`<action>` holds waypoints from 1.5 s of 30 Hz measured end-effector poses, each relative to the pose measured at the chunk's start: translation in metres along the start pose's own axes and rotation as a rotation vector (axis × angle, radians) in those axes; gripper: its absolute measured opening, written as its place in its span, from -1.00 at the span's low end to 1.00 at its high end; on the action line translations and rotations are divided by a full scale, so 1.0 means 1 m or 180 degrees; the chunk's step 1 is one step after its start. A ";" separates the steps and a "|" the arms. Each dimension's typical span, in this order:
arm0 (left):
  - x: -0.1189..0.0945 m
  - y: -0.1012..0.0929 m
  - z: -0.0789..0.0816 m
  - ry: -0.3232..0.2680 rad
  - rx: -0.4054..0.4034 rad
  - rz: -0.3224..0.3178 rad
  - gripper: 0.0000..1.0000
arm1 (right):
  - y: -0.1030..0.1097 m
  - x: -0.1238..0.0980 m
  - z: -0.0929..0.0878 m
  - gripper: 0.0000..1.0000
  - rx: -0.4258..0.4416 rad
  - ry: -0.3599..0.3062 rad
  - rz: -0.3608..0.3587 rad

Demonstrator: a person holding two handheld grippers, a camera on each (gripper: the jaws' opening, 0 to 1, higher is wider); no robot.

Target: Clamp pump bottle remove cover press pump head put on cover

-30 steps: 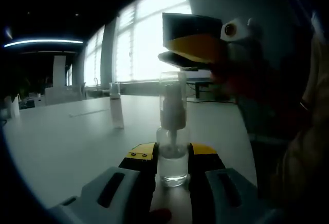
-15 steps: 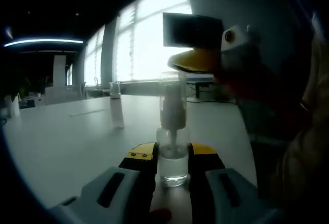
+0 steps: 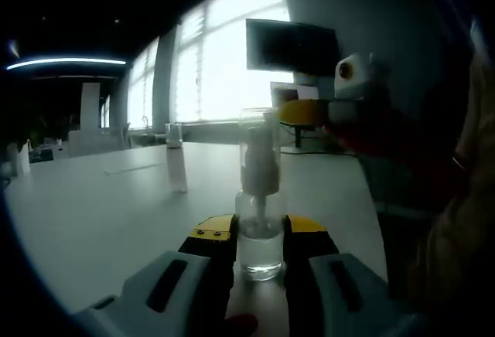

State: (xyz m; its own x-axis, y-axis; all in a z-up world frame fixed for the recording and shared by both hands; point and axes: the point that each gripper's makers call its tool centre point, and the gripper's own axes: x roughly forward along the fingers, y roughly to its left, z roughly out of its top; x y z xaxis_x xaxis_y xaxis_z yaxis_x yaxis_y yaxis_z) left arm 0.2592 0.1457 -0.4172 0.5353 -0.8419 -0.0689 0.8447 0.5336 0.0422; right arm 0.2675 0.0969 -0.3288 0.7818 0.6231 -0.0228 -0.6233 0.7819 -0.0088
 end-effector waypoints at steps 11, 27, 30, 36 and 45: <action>0.000 0.001 0.000 0.0001 -0.0001 0.0019 -0.71 | -0.025 -0.016 -0.036 -1.00 -0.0005 0.0173 0.0079; 0.000 0.002 0.000 0.0003 -0.0001 0.0027 -0.71 | -0.031 -0.027 -0.074 -1.00 -0.0039 0.0335 0.0137; -0.001 0.001 0.000 0.0003 -0.0005 0.0034 -0.71 | -0.033 -0.029 -0.079 -1.00 -0.0028 0.0353 0.0155; 0.000 0.001 0.000 0.0003 -0.0011 0.0034 -0.71 | -0.035 -0.032 -0.088 -1.00 -0.0052 0.0353 0.0173; 0.000 0.002 0.000 0.0004 -0.0011 0.0045 -0.71 | -0.031 -0.031 -0.095 -1.00 -0.0112 0.0343 0.0231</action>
State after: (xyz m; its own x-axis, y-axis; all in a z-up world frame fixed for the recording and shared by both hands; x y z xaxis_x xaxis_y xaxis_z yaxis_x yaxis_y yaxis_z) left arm 0.2607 0.1468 -0.4169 0.5470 -0.8342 -0.0697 0.8371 0.5456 0.0398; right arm 0.2611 0.0510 -0.4232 0.7300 0.6706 -0.1318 -0.6798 0.7324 -0.0383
